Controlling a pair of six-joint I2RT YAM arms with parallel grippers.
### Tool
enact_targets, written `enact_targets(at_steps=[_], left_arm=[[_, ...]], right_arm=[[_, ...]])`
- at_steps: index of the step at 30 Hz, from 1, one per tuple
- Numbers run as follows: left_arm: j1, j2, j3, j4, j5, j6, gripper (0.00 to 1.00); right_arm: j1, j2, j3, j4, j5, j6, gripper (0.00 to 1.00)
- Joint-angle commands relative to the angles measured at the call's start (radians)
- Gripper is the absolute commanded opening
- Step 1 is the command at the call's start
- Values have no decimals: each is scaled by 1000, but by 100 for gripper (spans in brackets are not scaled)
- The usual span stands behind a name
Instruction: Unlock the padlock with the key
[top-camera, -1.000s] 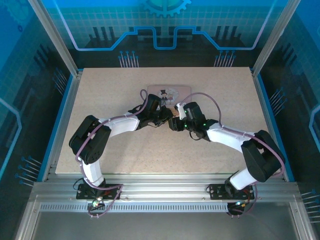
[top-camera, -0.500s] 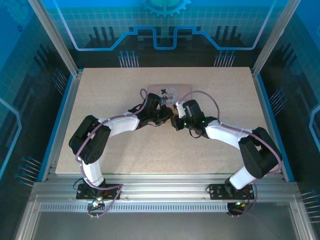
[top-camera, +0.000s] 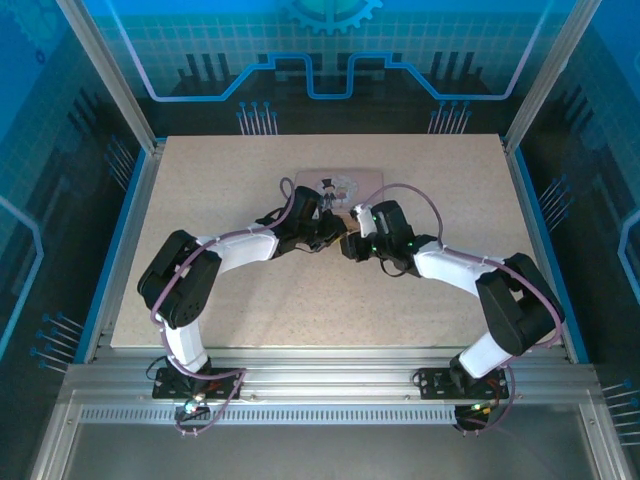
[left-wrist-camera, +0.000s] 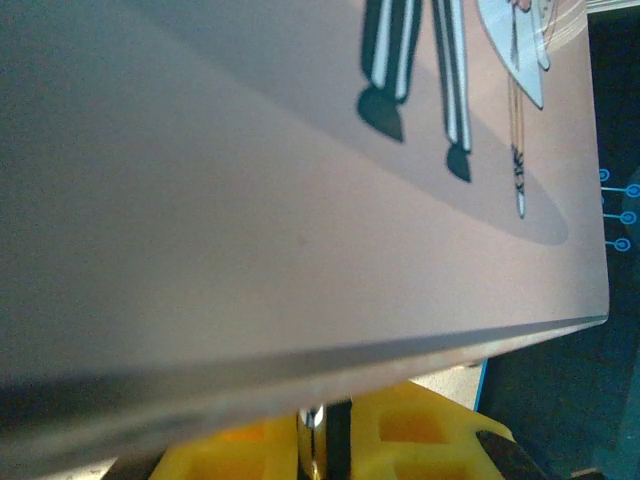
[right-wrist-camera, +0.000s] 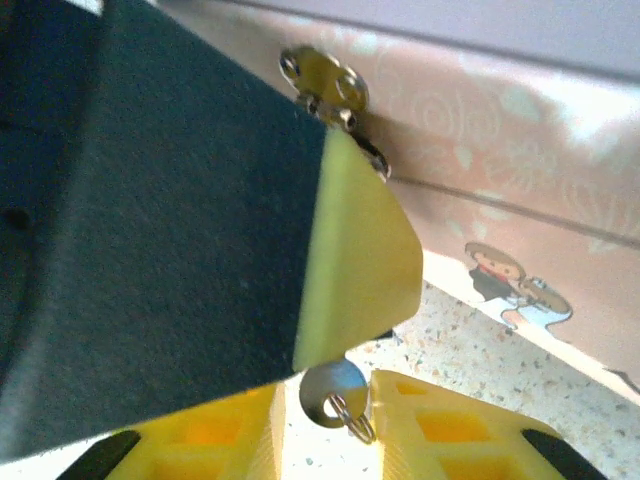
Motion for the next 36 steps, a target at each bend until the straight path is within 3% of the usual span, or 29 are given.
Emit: enact_targets(at_steps=[1, 17, 36], left_arm=[[-9, 5, -22, 35, 68, -17, 12], [-23, 97, -75, -1, 27, 31, 18], [-23, 85, -42, -29, 47, 32, 18]], right_arm=[[-3, 3, -43, 40, -21, 17, 30], [-14, -37, -164, 106, 5, 67, 32], [14, 54, -54, 126, -20, 44, 41]])
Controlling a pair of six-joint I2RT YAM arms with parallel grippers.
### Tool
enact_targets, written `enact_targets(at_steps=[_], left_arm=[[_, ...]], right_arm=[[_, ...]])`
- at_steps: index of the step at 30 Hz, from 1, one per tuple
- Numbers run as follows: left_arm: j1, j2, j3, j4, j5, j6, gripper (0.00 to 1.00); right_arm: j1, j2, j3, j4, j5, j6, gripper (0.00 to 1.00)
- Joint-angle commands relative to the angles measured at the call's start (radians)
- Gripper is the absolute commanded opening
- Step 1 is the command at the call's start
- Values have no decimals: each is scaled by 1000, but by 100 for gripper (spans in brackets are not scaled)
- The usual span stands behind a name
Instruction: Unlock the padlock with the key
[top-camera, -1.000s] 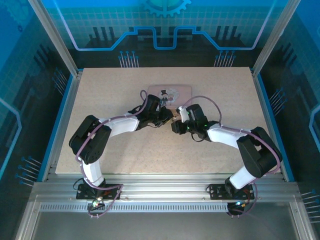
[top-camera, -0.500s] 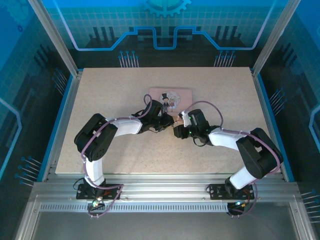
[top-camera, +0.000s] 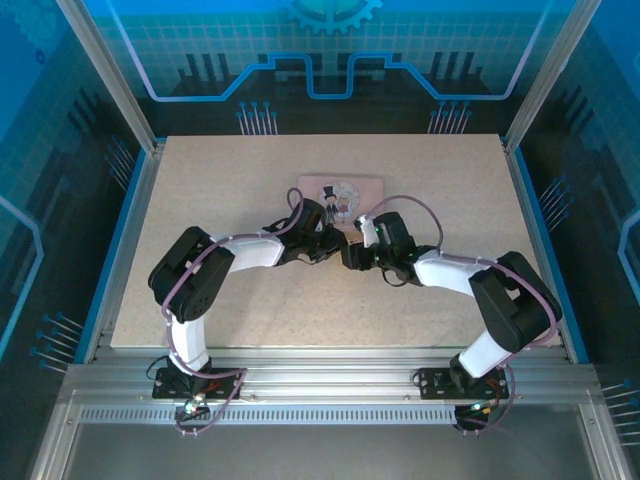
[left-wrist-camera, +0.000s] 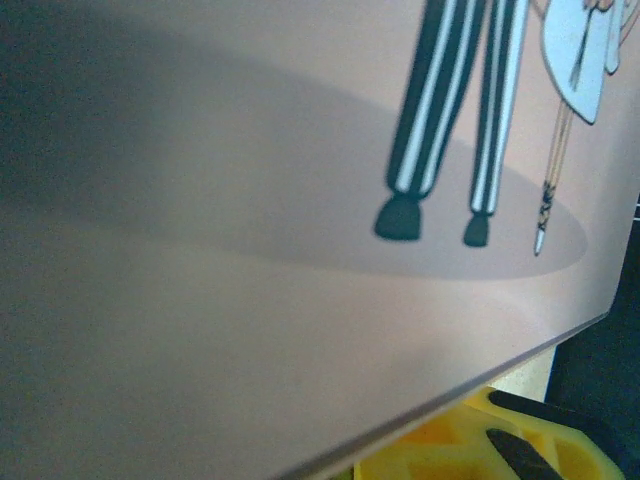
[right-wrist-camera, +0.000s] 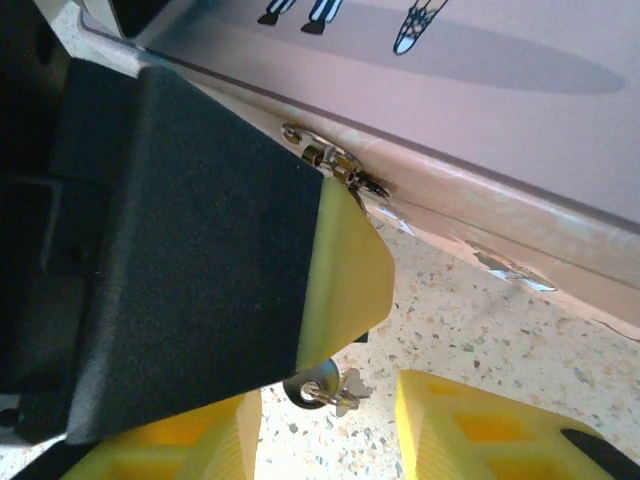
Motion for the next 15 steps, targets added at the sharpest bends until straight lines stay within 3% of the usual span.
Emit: enact_targets(at_steps=[1, 11, 13, 15], left_arm=[[-3, 17, 9, -64, 55, -40, 18], [-1, 16, 23, -68, 69, -39, 18], [-3, 17, 23, -68, 70, -37, 18], [-3, 17, 23, -68, 72, -38, 18]], right_arm=[[13, 29, 44, 24, -11, -14, 41], [44, 38, 96, -24, 74, -49, 37], [45, 44, 112, -40, 77, -56, 32], [45, 53, 124, -50, 73, -57, 17]])
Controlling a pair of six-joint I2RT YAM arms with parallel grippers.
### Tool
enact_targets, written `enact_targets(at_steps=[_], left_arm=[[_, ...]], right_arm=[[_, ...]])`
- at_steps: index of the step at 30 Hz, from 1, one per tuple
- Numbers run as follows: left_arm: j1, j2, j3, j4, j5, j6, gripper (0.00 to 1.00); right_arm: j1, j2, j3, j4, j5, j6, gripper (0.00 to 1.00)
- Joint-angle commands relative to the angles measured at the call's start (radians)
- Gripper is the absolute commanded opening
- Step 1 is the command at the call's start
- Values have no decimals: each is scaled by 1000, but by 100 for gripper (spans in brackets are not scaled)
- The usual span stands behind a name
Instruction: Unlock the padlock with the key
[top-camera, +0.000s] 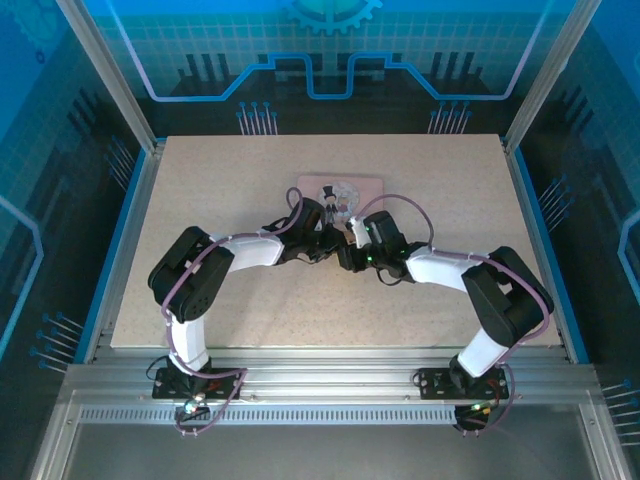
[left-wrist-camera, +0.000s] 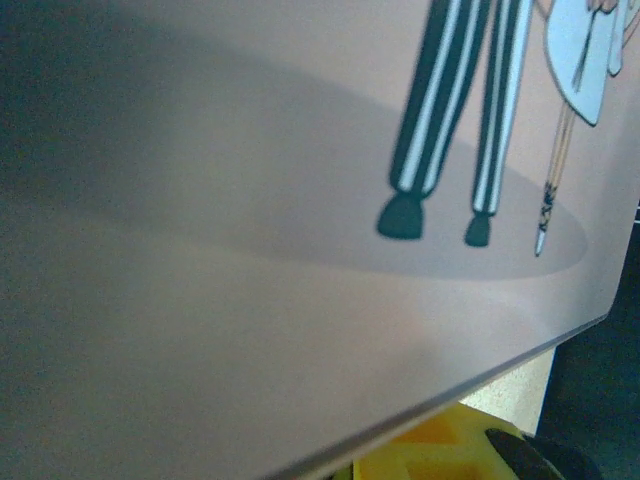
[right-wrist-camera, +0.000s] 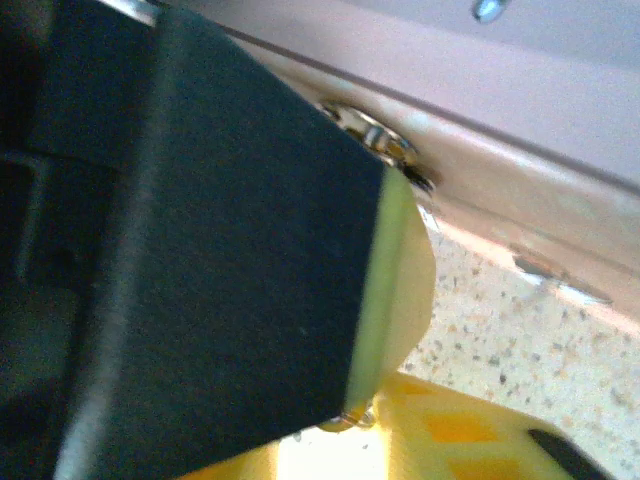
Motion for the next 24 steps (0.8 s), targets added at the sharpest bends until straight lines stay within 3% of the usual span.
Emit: enact_targets(at_steps=[1, 3, 13, 24], left_arm=[[-6, 16, 16, -55, 67, -32, 18], [-5, 14, 15, -60, 64, -28, 18], [5, -5, -51, -19, 23, -35, 42], [76, -80, -200, 79, 15, -55, 43]], right_arm=[[5, 18, 59, 27, 18, -6, 9], [3, 20, 52, 34, 6, -3, 1], [-1, 56, 40, 0, -11, -90, 0], [-3, 131, 157, -139, 14, -199, 0]])
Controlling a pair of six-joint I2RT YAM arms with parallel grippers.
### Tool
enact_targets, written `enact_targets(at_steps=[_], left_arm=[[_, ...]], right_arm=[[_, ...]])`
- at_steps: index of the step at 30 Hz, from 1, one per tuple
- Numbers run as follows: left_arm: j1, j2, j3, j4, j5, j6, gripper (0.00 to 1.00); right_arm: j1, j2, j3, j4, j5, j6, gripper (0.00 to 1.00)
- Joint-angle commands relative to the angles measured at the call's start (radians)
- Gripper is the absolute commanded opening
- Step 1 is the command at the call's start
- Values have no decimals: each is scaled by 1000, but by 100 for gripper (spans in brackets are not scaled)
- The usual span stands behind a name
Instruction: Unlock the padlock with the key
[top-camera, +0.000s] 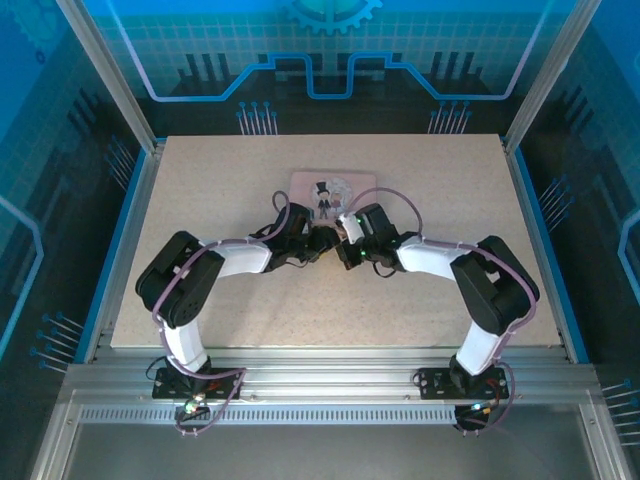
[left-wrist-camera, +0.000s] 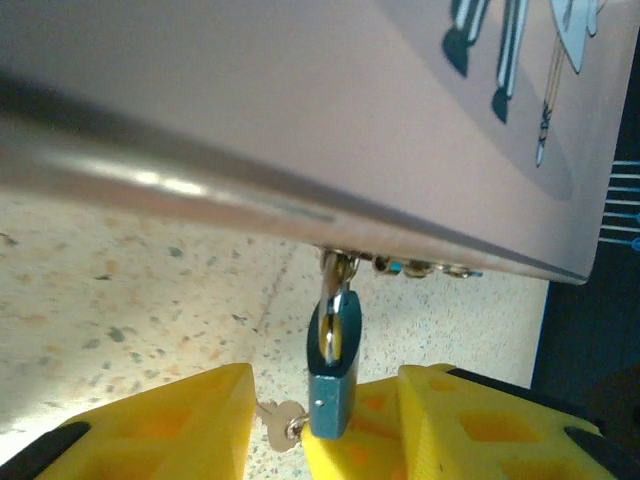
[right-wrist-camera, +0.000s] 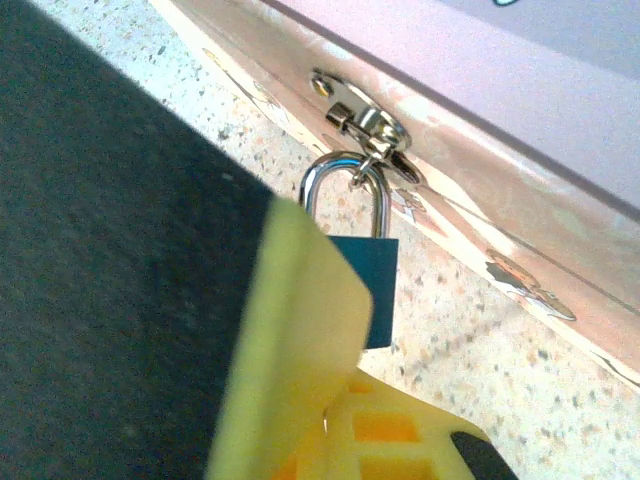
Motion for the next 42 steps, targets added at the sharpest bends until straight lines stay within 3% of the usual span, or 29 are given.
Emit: enact_targets(at_steps=[1, 8, 21, 26, 34, 42], left_arm=[[23, -9, -52, -68, 16, -40, 43], [42, -8, -65, -47, 17, -33, 37], [42, 71, 19, -25, 12, -43, 36], [42, 93, 35, -27, 13, -58, 31], [51, 23, -23, -41, -9, -38, 40], [87, -53, -94, -42, -11, -15, 42]], right_arm=[[-3, 30, 42, -71, 12, -43, 0], [4, 20, 70, -95, -7, -57, 0], [35, 8, 55, -38, 18, -21, 0], [34, 18, 65, -49, 28, -42, 0], [21, 21, 78, -88, -1, -122, 0], [19, 47, 149, -196, 30, -248, 0]])
